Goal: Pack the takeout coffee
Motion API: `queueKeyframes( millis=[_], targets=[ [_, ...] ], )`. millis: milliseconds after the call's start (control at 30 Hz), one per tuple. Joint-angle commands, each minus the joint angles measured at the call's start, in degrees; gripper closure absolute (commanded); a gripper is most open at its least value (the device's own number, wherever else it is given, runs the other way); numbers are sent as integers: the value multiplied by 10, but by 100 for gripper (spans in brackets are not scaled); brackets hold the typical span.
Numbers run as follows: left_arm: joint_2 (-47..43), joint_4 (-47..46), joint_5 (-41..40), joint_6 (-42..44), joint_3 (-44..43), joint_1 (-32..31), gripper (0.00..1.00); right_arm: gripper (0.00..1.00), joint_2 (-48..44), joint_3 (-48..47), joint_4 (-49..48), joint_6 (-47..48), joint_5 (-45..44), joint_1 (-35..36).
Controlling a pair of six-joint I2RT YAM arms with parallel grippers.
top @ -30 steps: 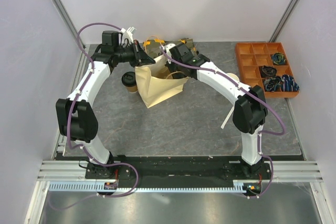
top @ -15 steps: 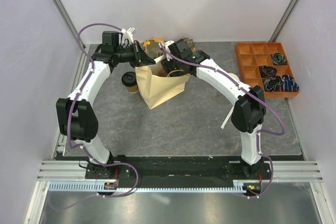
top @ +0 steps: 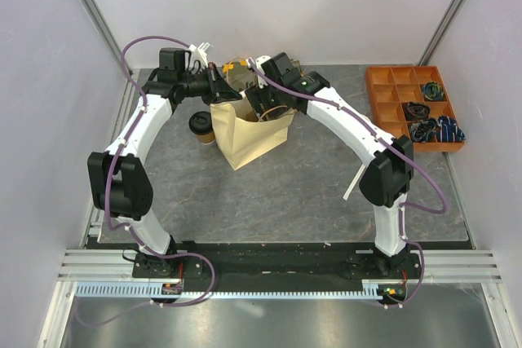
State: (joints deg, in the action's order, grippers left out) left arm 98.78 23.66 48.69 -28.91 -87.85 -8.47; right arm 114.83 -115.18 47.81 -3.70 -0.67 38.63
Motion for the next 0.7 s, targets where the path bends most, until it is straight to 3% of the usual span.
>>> queueKeyframes(
  millis=[0,467,667],
  targets=[
    [14,23,-4,7,-12,-1,98,23,-36,-47,16,6,23,6],
    [12,26,3,17,-12,-5,98,23,-86,-75,-17,25,79,1],
    [14,27,6,18,-14,-8,98,21,-87,-119,0,25,79,-43]
  ],
)
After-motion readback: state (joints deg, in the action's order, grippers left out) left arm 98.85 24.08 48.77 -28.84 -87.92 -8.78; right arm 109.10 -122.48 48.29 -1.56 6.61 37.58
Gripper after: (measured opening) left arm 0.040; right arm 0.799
